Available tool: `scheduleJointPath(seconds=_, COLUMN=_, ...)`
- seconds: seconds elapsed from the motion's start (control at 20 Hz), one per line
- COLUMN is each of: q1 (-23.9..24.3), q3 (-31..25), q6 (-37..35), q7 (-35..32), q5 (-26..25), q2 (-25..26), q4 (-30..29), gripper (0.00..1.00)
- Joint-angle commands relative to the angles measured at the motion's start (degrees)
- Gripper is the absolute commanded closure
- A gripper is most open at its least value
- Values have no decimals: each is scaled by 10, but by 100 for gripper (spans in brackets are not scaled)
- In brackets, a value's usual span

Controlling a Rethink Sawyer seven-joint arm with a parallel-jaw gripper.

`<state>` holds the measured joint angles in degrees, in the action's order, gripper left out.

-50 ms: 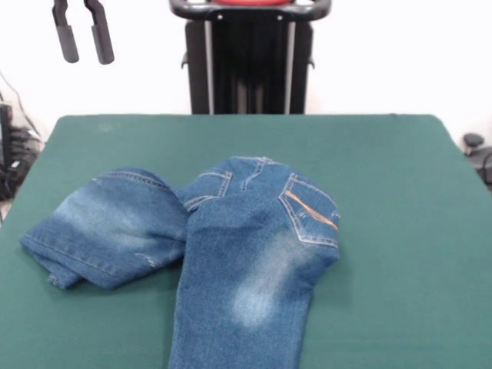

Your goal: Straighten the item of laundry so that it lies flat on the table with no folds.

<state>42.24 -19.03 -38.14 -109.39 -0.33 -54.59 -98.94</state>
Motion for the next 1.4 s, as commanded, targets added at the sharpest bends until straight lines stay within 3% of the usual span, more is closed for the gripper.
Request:
scheduleJointPath(seconds=0.05, q1=-18, q3=-53, q6=51, q7=10, q5=-11, q2=21, q4=-97, gripper=0)
scheduleJointPath(seconds=0.75, q1=37, q3=-82, q6=173, q7=5, q5=-30, q2=12, q4=-218, gripper=0)
scheduleJointPath(seconds=1.4, q1=68, q3=-94, q6=282, q7=-6, q5=-124, q2=104, q4=-220, gripper=0)
